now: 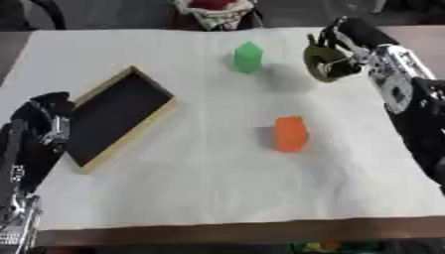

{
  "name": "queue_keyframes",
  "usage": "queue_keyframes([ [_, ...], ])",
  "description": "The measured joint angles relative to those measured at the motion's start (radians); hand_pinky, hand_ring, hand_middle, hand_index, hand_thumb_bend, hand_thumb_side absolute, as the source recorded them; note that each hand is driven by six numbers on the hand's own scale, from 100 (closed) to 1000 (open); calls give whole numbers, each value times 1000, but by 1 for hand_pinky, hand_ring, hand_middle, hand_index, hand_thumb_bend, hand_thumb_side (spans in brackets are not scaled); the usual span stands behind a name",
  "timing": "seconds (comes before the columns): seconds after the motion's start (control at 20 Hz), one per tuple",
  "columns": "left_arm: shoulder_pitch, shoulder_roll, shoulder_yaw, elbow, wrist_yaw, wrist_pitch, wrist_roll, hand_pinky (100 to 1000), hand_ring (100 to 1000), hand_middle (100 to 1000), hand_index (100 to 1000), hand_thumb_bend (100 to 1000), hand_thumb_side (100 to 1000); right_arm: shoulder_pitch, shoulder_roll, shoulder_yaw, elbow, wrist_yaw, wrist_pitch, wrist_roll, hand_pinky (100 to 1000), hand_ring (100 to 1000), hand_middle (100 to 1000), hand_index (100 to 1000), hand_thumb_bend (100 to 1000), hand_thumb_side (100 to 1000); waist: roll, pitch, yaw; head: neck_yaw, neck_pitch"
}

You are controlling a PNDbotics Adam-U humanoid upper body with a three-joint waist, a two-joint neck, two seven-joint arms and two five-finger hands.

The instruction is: Pick up objects on the table and place them in the box.

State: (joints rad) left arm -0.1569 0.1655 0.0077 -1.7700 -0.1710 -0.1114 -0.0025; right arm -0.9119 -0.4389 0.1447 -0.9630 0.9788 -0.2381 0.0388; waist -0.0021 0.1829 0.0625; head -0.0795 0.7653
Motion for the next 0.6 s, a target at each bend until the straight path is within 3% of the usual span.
queue_keyframes([
  [0.25,0,0,-6,0,2,0,-1,624,615,592,741,100,586,-72,13,49,-18,-39,-36,-46,655,602,319,413,100,100,-4,-1,15,-9,0],
  [0.6,-3,0,-19,0,5,-3,-14,624,616,592,741,100,582,-168,102,90,-26,-68,-86,2,661,606,327,421,100,100,-7,-1,61,-43,0],
])
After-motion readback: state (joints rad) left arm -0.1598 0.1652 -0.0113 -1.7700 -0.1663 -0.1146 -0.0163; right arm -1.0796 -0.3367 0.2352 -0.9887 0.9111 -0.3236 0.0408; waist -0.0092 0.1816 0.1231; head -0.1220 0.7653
